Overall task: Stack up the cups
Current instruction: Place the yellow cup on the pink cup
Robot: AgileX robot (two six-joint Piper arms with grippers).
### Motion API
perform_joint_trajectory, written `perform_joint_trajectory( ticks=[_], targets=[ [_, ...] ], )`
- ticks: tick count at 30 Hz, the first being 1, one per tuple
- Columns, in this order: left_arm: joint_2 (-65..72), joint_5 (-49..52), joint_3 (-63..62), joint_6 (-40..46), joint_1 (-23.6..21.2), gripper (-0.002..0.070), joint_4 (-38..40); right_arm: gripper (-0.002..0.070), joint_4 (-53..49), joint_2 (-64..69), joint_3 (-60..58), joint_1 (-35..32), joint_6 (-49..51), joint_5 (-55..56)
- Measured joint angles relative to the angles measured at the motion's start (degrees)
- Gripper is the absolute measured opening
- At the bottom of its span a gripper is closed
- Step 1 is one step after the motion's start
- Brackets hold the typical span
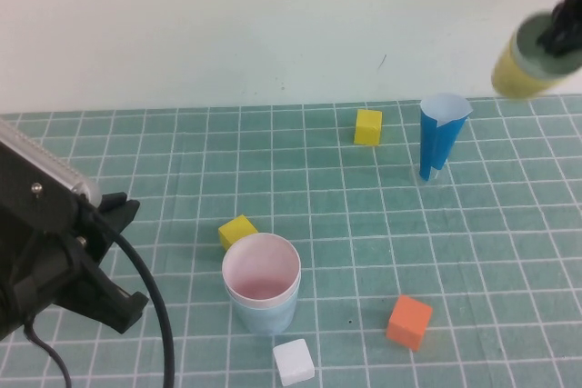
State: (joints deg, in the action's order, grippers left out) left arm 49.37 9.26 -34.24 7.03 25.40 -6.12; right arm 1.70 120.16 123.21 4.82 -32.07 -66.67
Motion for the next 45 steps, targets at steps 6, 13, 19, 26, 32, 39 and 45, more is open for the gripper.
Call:
perform_joint_trajectory(
  ticks=[6,13,19,26,32,39,45],
  targets=[
    [0.0,0.47,0.0,0.0,0.0,0.0038,0.0,0.0031,3.39,-8.74,3.17,7.99,-4.88,-4.13],
    [0.0,2.02,0.0,0.0,0.0,0.0038,-0.69,0.0031,6.69,-8.65,1.91,25.83,-5.62,-4.71],
    [0.0,3.83,0.0,0.0,0.0,0.0038,-1.16,0.0031,6.69,-4.33,-3.52,33.58,-5.62,-4.71],
    [0.0,4.91,0.0,0.0,0.0,0.0038,-1.29,0.0031,8.26,-0.81,-5.09,34.65,-5.62,-4.61],
    [0.0,5.44,0.0,0.0,0.0,0.0038,-1.52,0.0031,10.7,1.47,-5.09,34.65,-6.4,-4.61],
    [0.0,5.44,0.0,0.0,0.0,0.0038,-1.52,0.0099,10.85,2.1,-5.21,34.65,-6.53,-4.61],
    [0.0,5.44,0.0,0.0,0.0,0.0038,-2.02,0.0192,11.14,2.1,-5.21,34.65,-6.53,-4.42]
  ],
)
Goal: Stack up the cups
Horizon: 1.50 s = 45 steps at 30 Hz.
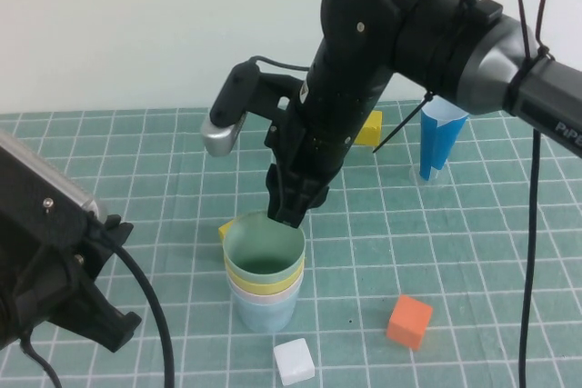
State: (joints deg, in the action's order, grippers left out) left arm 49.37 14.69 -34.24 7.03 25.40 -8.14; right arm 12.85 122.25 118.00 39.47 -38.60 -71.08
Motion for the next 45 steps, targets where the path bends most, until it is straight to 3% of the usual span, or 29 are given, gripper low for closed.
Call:
perform_joint_trajectory(
  ticks=[15,22,27,33,38,45],
  targets=[
    [0.0,-1.03,0.0,-0.61,0.0,0.0038,-1.46,0.0186,-0.64,-7.24,-0.1,0.0,-0.72,0.0],
    [-2.75,-4.67,0.0,-4.95,0.0,0.0038,-2.41,0.0026,-17.83,-18.26,-0.1,0.11,3.33,-0.33],
    [-9.55,-7.64,2.37,-6.44,0.0,0.0038,-2.52,0.0006,-30.75,-24.56,-0.1,0.11,7.87,-0.33],
    [-21.79,-13.12,9.62,-7.03,0.0,0.0038,-2.52,0.0001,-32.05,-31.13,-0.91,0.11,10.23,-0.33],
    [-31.45,-13.8,15.19,-7.66,0.0,0.0038,-2.52,0.0,-32.05,-38.48,-8.36,0.11,12.23,-0.33],
    [-40.77,-5.62,19.07,-12.83,0.0,0.0038,-2.52,0.0,-32.89,-53.52,-30.98,0.11,16.23,5.38]
  ],
)
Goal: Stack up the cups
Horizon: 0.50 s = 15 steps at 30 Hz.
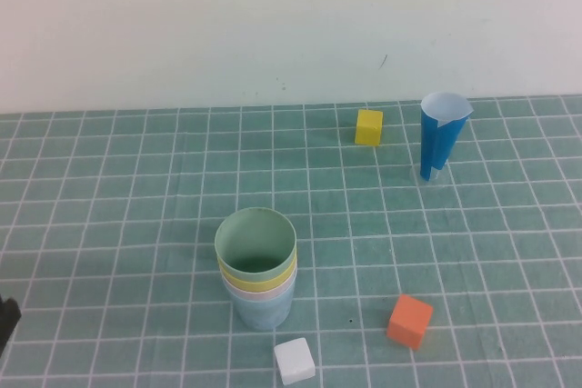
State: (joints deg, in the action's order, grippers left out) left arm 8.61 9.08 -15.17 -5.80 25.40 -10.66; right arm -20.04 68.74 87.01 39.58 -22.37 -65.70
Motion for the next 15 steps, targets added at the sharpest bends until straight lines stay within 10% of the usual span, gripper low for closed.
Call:
perform_joint_trajectory(
  ticks=[15],
  targets=[
    [-3.25,12.1,0.27,-6.45,0.0,0.0038,0.22,0.0,8.84,-32.98,-51.36,0.0,5.96,29.05]
  ],
)
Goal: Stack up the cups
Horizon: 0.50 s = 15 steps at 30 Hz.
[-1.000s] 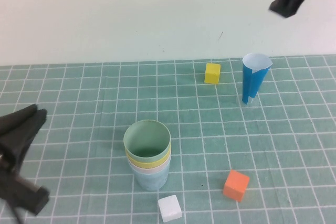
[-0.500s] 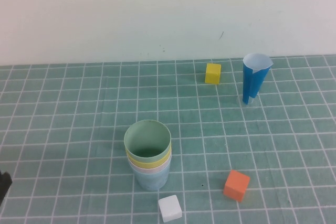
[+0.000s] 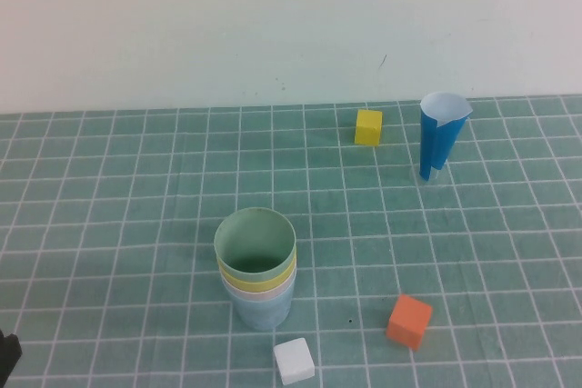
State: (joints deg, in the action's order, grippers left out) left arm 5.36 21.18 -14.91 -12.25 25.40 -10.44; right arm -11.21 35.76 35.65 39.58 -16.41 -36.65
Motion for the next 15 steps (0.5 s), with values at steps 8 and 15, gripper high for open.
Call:
perform_joint_trajectory(
  ticks=[8,15],
  targets=[
    [0.0,0.0,0.0,-0.12,0.0,0.0038,0.0,0.0,0.19,-3.43,-9.45,0.0,0.77,1.78],
    [0.0,0.0,0.0,-0.12,0.0,0.0038,0.0,0.0,0.33,-3.43,-12.31,0.0,0.81,1.67]
  ],
)
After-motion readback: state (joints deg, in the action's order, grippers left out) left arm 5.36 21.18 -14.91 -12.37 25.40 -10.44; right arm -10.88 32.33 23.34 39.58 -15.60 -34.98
